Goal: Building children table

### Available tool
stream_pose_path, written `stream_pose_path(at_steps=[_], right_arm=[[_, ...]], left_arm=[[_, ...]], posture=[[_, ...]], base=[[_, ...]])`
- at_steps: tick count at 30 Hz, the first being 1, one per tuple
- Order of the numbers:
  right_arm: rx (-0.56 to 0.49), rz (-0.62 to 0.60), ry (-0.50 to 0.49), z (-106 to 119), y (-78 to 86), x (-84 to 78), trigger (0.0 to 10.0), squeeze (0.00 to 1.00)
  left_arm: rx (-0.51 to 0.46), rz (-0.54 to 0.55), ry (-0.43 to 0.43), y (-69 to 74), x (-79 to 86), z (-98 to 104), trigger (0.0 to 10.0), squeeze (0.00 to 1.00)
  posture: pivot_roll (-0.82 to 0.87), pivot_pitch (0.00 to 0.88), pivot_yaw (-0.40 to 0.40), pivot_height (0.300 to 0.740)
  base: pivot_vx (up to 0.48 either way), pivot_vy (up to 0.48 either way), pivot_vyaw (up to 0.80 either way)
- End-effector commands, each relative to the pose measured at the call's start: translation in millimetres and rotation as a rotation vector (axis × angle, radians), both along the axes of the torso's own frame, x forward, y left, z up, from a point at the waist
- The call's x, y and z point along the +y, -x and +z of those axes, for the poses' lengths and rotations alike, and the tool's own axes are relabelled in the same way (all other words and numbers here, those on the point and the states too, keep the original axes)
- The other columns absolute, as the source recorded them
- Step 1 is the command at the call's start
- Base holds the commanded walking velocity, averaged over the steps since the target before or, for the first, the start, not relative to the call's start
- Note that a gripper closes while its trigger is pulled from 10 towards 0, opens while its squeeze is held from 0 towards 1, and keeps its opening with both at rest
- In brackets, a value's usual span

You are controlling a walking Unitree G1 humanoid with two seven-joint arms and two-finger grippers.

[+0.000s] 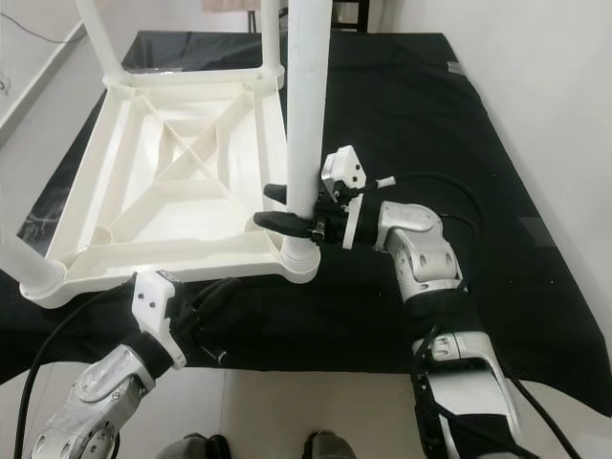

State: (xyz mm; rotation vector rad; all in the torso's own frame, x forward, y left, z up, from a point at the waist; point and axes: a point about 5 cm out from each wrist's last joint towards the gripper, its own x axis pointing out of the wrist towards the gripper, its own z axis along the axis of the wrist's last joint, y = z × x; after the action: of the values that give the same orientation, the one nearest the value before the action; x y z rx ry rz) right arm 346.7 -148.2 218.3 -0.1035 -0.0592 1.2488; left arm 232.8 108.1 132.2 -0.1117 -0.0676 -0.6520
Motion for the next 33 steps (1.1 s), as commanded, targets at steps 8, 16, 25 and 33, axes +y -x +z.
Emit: stream_pose_path(at_steps=[8, 16, 25, 33], right_arm=[[0.036, -0.313, 0.034, -26.9, 7.4, -5.0, 0.0, 0.00], [0.172, -0.807, 0.048, -86.2, 57.5, 39.9, 0.0, 0.00], [0.176, -0.828, 0.048, -79.9, 37.8, 37.2, 10.0, 0.00], [0.174, -0.799, 0.017, -75.2, 37.9, 38.9, 10.0, 0.85]], left_arm=[[0.001, -0.009, 0.001, 4.4, 0.6, -1.7, 10.0, 0.00], [-0.005, 0.003, -0.005, 3.0, 4.6, -0.3, 10.0, 0.00], [-0.018, 0.032, 0.006, -1.2, 4.8, 1.2, 10.0, 0.00], [-0.019, 0.034, 0.007, -1.7, 4.6, 1.2, 10.0, 0.00]], posture=[[0.00, 0.168, -0.027, 0.740], [-0.03, 0.174, 0.010, 0.740], [-0.01, 0.166, -0.016, 0.740], [-0.01, 0.164, -0.020, 0.740]], base=[[0.000, 0.000, 0.00], [0.000, 0.000, 0.00], [0.000, 0.000, 0.00], [0.000, 0.000, 0.00]])
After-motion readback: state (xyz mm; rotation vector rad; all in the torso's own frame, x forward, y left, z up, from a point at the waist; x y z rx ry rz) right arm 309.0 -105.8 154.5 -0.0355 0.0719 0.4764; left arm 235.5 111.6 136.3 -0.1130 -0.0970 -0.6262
